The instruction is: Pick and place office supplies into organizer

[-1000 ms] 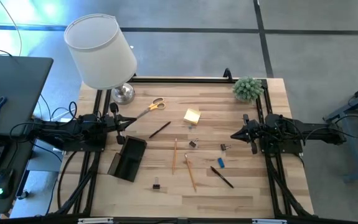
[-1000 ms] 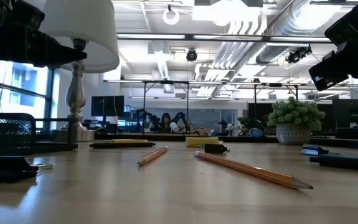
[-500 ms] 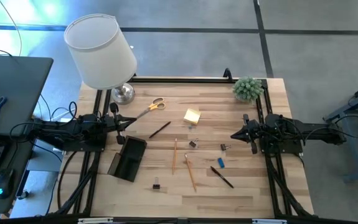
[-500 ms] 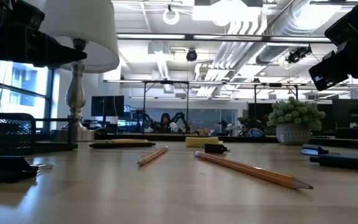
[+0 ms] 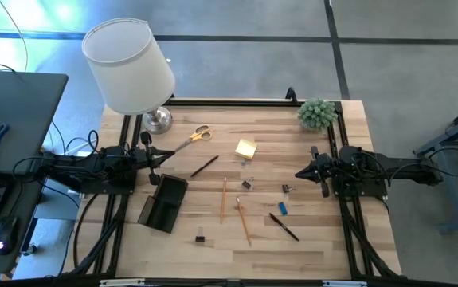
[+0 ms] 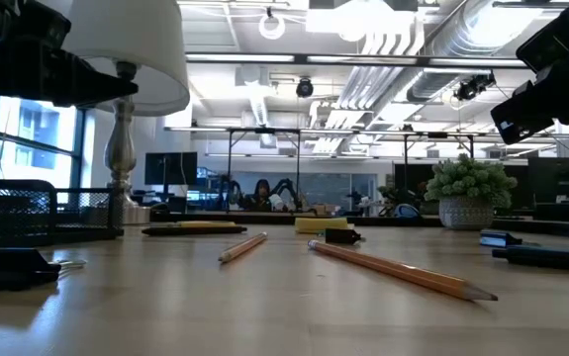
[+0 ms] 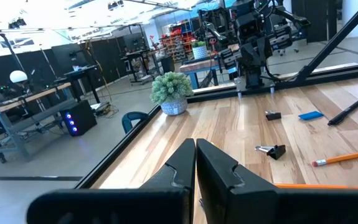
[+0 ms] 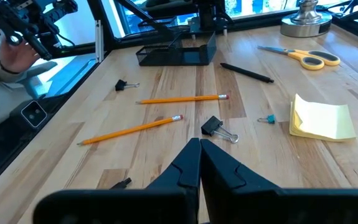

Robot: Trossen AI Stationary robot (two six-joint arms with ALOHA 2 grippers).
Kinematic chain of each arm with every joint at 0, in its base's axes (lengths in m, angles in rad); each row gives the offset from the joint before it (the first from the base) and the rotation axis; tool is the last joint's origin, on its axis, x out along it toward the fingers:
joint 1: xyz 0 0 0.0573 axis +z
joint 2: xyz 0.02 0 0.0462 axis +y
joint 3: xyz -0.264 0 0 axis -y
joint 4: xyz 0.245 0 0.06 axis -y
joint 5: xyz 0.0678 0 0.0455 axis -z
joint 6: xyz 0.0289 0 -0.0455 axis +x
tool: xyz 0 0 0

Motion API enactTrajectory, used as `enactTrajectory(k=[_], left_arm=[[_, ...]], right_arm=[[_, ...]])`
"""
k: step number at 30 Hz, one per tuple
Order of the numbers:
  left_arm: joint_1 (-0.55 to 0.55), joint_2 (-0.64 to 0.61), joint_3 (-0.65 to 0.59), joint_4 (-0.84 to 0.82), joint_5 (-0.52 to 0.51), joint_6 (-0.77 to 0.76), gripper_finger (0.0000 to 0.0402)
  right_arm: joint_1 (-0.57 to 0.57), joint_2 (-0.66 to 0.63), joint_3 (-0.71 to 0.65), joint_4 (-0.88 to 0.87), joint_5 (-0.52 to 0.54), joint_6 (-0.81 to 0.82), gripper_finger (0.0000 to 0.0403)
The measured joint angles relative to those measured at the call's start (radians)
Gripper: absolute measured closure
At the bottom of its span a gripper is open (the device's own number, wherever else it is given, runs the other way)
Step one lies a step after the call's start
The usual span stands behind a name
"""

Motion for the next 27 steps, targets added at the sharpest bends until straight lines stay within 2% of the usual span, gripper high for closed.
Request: enactTrajectory(k=[16,20,27], left_arm=[[0.0,0.0,0.0,0.014,0.004,-0.004,0.0396],[0.0,0.0,0.0,0.034,0.024,-0.009,0.0396],[0.0,0.0,0.0,0.117,0.141,-0.195,0.0396]], right_arm=[[0.0,0.0,0.0,-0.004,0.052,-0.012,0.0402],[0.0,0.0,0.0,-0.024,0.053,-0.09,0.0402],[0.0,0.0,0.0,-0.026,0.055,-0.188,0.0402]])
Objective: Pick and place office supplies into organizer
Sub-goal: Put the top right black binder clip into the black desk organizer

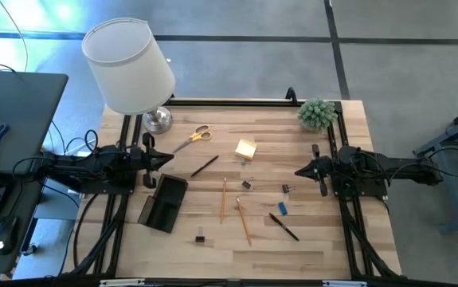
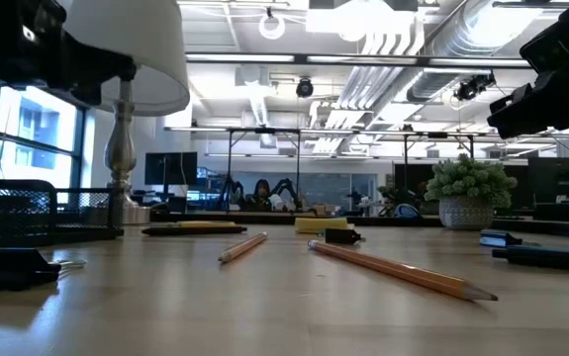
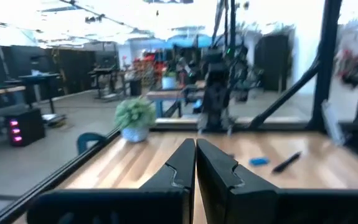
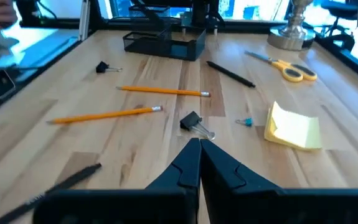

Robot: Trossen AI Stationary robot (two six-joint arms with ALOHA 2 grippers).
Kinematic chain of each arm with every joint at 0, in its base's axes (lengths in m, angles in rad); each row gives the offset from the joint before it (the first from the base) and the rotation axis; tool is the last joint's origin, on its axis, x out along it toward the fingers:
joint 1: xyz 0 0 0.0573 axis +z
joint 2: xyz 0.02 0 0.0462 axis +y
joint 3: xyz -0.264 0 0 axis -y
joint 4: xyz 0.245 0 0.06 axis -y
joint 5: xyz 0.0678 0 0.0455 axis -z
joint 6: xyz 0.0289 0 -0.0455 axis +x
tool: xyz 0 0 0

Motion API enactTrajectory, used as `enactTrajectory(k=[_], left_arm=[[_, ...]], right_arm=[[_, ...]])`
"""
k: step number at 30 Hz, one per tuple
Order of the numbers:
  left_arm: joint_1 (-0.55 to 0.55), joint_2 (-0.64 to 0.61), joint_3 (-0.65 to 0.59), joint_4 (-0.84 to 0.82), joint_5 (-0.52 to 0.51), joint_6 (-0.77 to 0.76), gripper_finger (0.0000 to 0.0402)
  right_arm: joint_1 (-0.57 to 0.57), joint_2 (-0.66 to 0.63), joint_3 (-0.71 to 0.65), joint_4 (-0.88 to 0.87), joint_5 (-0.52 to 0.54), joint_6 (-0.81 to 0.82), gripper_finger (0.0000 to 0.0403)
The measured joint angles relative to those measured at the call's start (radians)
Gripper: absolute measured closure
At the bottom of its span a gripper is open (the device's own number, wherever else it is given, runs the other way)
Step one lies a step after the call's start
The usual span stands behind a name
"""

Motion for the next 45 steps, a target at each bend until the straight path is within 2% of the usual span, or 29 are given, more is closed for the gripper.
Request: enactTrajectory(k=[5,11,16,24,27,32,39,45], left_arm=[[0.0,0.0,0.0,0.004,0.014,-0.099,0.0396],[0.0,0.0,0.0,0.029,0.009,-0.122,0.0396],[0.0,0.0,0.0,0.106,0.038,-0.121,0.0396],[0.0,0.0,0.0,0.108,0.085,-0.122,0.0396],[0.0,0.0,0.0,0.117,0.096,-0.122,0.0396],[0.0,0.0,0.0,0.113,0.097,-0.123,0.0396],[0.0,0.001,0.0,0.102,0.095,-0.121,0.0396],[0.0,0.001,0.0,0.098,0.085,-0.118,0.0395]], right_arm=[[0.0,0.0,0.0,0.025,0.008,-0.11,0.0402],[-0.001,0.0,0.0,0.135,0.005,-0.228,0.0402],[-0.001,0.0,0.0,0.248,0.004,-0.225,0.0402],[-0.001,0.0,0.0,0.316,-0.001,-0.22,0.0402],[0.0,0.0,0.0,0.346,0.009,-0.156,0.0402],[-0.001,0.0,0.0,0.406,0.074,0.054,0.0402],[-0.001,0.051,-0.003,0.527,0.185,0.026,0.0397],[-0.001,0.203,-0.003,0.534,0.26,0.093,0.036]])
